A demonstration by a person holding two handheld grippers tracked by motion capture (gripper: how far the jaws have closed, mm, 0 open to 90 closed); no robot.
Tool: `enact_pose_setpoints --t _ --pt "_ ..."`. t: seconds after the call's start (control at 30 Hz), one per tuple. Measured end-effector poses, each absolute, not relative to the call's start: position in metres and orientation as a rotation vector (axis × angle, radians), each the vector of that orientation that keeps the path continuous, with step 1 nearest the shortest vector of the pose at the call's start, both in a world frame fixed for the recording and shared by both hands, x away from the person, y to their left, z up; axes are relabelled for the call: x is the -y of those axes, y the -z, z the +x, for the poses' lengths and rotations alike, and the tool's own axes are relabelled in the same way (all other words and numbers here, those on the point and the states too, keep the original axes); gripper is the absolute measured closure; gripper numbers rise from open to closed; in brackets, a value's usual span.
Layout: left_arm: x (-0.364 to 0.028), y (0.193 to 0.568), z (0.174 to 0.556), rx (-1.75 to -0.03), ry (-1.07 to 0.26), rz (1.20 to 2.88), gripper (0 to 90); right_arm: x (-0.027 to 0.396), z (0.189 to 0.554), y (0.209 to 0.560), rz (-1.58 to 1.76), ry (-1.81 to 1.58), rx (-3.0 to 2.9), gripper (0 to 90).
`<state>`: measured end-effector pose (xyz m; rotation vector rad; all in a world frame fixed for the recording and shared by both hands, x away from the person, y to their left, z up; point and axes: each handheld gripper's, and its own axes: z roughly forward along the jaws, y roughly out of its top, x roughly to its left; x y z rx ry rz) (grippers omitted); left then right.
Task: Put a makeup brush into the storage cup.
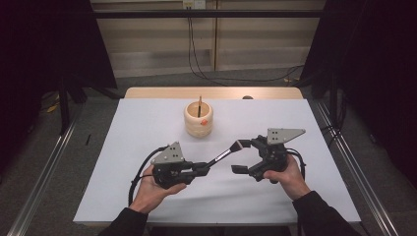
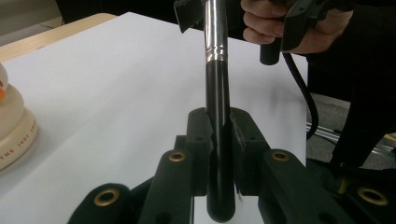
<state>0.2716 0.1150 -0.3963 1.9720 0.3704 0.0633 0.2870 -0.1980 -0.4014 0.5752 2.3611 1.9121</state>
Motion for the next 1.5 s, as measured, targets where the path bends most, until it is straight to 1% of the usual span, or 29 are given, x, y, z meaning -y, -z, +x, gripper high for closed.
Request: enact_pose_setpoints --t 0.03,0.17,0.23,0.27,0.33,0.43,0.47,0.5,0.53,0.63,0.67,0.8,1.03,1.33,1.5 --pt "-0.115 0.396 0.271 -0.372 -0.064 1.961 79.5 0.197 0.286 0.401 0.559 -1.903 -2.368 12.4" --pt "-0.115 0.396 0.27 -0.377 -0.073 1.958 79.6 0.196 0.286 0.401 0.539 -1.901 -2.367 13.3" --pt "-0.115 0.396 0.27 -0.378 -0.072 1.948 79.5 0.196 0.284 0.401 0.549 -1.899 -2.331 8.9" --pt "-0.115 0.396 0.27 -0.38 -0.071 1.948 79.5 0.196 0.284 0.401 0.548 -1.903 -2.334 9.2" --pt "-0.114 0.396 0.27 -0.376 -0.073 1.944 79.5 0.194 0.283 0.402 0.56 -1.876 -2.318 4.9" --pt "-0.115 0.396 0.269 -0.378 -0.075 1.946 79.5 0.192 0.282 0.403 0.56 -1.884 -2.297 6.5" --pt "-0.115 0.396 0.269 -0.375 -0.09 1.956 79.5 0.192 0.282 0.404 0.564 -1.892 -2.293 9.6" --pt "-0.115 0.396 0.268 -0.369 -0.086 1.939 79.5 0.192 0.282 0.404 0.549 -1.92 -2.294 15.5" --pt "-0.114 0.396 0.267 -0.367 -0.078 1.937 79.5 0.192 0.281 0.403 0.534 -1.946 -2.28 19.1" --pt "-0.113 0.396 0.267 -0.359 -0.077 1.939 79.5 0.191 0.281 0.403 0.511 -1.969 -2.277 25.4" --pt "-0.113 0.397 0.267 -0.357 -0.078 1.942 79.5 0.192 0.281 0.403 0.509 -1.983 -2.284 29.0" --pt "-0.111 0.397 0.266 -0.347 -0.072 1.954 79.5 0.191 0.282 0.404 0.528 -1.999 -2.305 31.8" --pt "-0.108 0.4 0.265 -0.335 -0.047 1.949 79.5 0.193 0.286 0.405 0.52 -2.07 -2.339 49.5" --pt "-0.109 0.405 0.267 -0.318 -0.032 1.953 79.5 0.196 0.29 0.408 0.523 -2.108 -2.359 65.1" --pt "-0.109 0.407 0.268 -0.317 -0.029 1.962 79.5 0.196 0.291 0.41 0.53 -2.118 -2.371 69.3"
